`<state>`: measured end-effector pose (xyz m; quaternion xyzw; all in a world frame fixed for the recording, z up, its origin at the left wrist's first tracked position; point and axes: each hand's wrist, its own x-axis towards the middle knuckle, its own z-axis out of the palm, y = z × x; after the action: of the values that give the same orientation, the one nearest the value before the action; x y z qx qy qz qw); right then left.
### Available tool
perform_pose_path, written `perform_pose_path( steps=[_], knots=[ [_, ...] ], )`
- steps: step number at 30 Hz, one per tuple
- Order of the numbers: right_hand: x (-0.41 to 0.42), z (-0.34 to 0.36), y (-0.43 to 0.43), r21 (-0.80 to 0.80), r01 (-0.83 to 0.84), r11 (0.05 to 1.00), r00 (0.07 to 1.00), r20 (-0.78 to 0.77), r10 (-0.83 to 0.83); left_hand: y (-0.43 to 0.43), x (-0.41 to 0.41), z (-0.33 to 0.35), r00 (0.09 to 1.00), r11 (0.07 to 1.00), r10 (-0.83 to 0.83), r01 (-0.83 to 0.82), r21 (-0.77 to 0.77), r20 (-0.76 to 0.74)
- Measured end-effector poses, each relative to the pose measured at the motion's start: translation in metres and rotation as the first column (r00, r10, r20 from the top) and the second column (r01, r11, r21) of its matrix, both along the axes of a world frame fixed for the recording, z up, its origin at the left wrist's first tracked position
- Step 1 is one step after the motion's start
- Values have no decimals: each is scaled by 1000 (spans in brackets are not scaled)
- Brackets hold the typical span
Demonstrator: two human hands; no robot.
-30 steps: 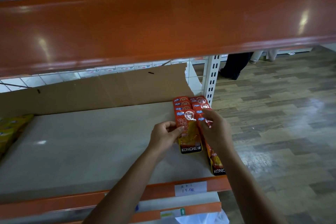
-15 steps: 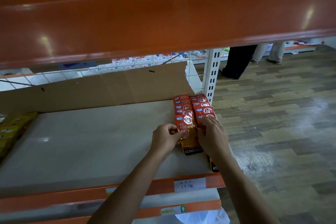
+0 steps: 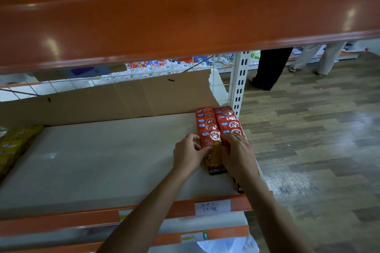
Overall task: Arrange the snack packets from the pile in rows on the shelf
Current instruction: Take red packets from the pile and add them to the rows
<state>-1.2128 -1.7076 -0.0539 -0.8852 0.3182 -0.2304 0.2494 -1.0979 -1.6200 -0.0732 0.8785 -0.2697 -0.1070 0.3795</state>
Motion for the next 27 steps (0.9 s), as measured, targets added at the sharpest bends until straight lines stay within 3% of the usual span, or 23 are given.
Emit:
perform_pose_path(
  steps=[3,6,10,13,23,27],
  knots=[
    [0,1,1,6,4,1000,1000,-3,-4,-5,5,3,998,998,64,-64,-17,-7],
    [1,1,1,0,11,1000,1000,16,-11,-14,15,7,981,990,32,-58,-131,-190],
    [1,3,1,14,17,1000,999,27,-17,-31,27,10,853,922,-94,-119,-367,-513],
    [-1,3,0,34,5,999,1000,31,-6,-41,29,15,752,887,-179,-157,-435,-635],
    [1,0,2,41,14,999,999,30,-15,-49,32,15,681,894,-234,-131,-429,-694],
    [5,2,6,31,-13,999,1000,17,13,-47,30,15,751,923,-191,-82,-376,-632]
  ],
)
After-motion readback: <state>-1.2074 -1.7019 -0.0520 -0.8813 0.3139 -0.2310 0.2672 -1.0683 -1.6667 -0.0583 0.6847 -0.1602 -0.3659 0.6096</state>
